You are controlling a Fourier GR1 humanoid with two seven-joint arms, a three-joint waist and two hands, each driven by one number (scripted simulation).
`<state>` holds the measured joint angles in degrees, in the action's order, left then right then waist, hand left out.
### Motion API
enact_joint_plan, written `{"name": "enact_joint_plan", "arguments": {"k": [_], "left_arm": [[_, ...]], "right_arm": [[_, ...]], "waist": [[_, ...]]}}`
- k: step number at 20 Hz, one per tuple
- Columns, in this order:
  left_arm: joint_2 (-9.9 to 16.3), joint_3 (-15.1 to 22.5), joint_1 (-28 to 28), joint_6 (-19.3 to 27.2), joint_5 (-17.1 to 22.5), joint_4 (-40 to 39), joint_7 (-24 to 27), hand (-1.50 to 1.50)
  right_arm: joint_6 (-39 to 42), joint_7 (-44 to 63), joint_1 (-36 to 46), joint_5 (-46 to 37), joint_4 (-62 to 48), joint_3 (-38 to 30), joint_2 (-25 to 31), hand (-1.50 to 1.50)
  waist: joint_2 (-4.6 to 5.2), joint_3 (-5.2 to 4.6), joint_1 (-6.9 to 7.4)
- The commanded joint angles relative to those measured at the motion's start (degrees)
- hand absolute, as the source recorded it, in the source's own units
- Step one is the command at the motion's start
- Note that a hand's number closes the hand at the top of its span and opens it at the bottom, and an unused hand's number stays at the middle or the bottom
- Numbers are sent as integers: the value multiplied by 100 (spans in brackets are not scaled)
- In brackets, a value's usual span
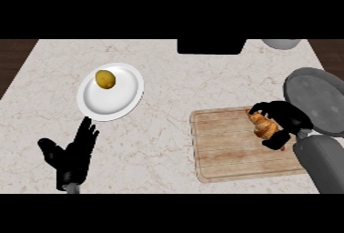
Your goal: Pick the croissant from the cutting board and place it in the pan
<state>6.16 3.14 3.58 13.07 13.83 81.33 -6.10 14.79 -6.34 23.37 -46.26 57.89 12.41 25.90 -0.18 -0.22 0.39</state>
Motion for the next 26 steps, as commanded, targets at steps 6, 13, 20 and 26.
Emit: {"name": "enact_joint_plan", "arguments": {"k": [6, 13, 20, 26], "left_arm": [[-92, 7, -76, 46, -144, 169, -266, 0], [-31, -252, 243, -217, 31, 61, 80, 0], [-9, -243, 238, -161, -37, 180, -13, 0], [-233, -136, 205, 103, -150, 211, -72, 0]], "right_arm": [[-833, -752, 61, -537, -852, -236, -386, 150], [-475, 200, -1074, -873, 1226, 196, -518, 150], [-1040, 773, -2736, -1301, 3729, 587, -449, 150], [-1727, 1096, -2776, -1161, 5245, -187, -464, 150]], "waist": [[23, 24, -2], [-21, 15, -117], [-24, 17, -167], [-35, 18, -249]]}}
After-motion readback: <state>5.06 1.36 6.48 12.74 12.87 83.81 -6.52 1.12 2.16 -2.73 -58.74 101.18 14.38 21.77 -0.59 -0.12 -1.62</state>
